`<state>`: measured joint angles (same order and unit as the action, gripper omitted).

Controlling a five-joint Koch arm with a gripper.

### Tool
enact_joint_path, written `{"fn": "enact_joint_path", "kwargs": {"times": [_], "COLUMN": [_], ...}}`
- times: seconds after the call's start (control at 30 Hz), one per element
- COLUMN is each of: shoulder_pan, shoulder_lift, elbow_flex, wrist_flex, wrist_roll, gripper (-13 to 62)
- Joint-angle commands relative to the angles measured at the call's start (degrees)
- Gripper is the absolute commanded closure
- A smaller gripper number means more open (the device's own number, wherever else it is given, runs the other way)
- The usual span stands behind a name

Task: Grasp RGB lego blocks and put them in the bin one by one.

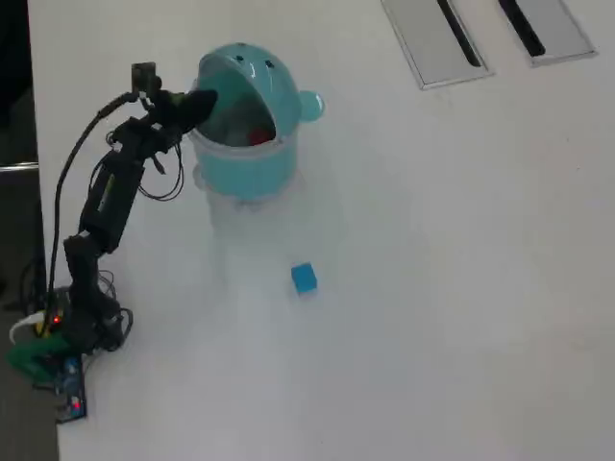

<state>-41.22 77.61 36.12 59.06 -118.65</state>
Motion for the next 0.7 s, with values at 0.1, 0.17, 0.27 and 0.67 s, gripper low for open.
{"fn": "enact_joint_path", "kwargs": {"times": [0.1,0.17,0.27,0.67], "shoulder_pan": [7.4,12.3,18.7,34.7], "shoulder_lift": [8.4,10.6,11.6,11.9], "elbow_flex": [-5.2,-4.8,-4.7,3.9], "wrist_flex": [1.1,3.2,6.5,11.1], "wrist_roll": [7.2,10.1,11.2,24.9], "gripper": [16.0,16.0,14.5,13.8]}}
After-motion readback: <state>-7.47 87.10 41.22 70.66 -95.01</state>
